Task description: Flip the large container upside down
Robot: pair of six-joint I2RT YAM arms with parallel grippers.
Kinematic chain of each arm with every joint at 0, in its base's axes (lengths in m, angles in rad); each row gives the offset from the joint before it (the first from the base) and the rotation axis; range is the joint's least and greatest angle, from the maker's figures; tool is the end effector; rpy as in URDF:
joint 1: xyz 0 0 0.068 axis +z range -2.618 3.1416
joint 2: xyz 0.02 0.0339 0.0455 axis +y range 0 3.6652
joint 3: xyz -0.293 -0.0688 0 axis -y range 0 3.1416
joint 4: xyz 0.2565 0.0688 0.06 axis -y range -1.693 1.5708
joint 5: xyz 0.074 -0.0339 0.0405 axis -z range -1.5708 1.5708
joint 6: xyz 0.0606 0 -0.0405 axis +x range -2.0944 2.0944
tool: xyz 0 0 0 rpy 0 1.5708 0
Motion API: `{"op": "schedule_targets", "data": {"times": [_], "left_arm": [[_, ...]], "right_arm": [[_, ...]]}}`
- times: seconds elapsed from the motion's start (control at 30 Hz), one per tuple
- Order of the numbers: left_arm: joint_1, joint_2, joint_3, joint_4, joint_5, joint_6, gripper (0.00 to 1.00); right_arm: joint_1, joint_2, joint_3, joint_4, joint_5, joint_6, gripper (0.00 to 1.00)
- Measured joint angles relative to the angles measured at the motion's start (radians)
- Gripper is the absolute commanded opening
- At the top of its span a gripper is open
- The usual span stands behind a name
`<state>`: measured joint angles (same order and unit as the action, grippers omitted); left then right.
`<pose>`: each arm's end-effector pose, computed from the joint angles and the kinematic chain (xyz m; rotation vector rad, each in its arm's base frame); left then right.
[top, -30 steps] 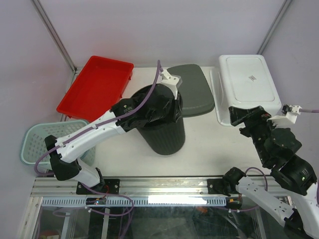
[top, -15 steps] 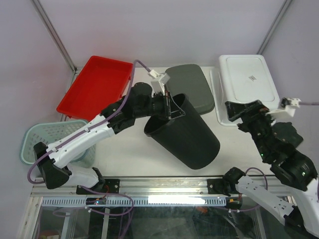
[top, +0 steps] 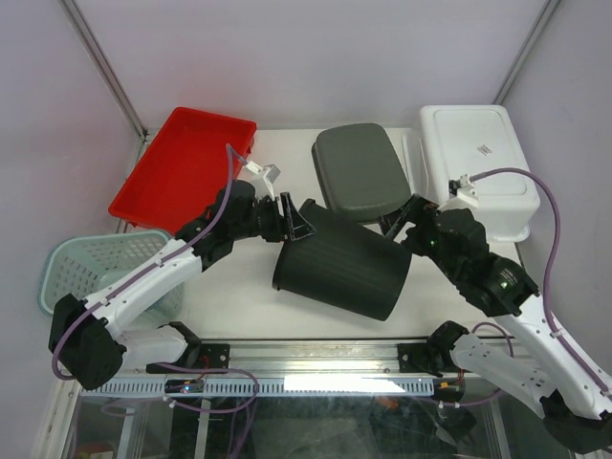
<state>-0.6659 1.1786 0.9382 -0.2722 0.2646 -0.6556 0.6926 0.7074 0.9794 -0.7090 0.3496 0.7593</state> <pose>0.2158 -0.1897 0.3165 0.1861 2.2425 -1.0408 0.1263 0.0778 0.3752 0.2936 2.0066 0.5855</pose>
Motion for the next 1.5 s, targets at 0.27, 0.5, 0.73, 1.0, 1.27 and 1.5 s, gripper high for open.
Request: {"op": "schedule_targets", "data": {"times": [0.27, 0.5, 0.73, 1.0, 1.27, 1.5], "left_arm": [[-0.002, 0.022, 0.014, -0.029, -0.010, 0.040, 0.78], [-0.003, 0.027, 0.129, -0.178, -0.084, 0.126, 0.67], [-0.003, 0.023, 0.152, -0.237, -0.122, 0.160, 0.36], [-0.009, 0.010, 0.149, -0.230, -0.125, 0.170, 0.14], [0.001, -0.010, 0.126, -0.219, -0.160, 0.182, 0.09], [0.003, -0.010, 0.117, -0.181, -0.211, 0.193, 0.11]], "right_arm": [[0.000, -0.040, -0.017, -0.103, 0.047, 0.050, 0.89], [0.000, -0.190, -0.080, -0.257, 0.051, 0.139, 0.85], [0.000, -0.292, -0.160, -0.325, 0.034, 0.220, 0.69], [0.000, -0.348, -0.304, -0.175, -0.102, 0.250, 0.34], [-0.010, -0.383, -0.323, -0.122, -0.172, 0.200, 0.05], [-0.016, -0.329, -0.267, -0.121, -0.227, 0.139, 0.01]]}}
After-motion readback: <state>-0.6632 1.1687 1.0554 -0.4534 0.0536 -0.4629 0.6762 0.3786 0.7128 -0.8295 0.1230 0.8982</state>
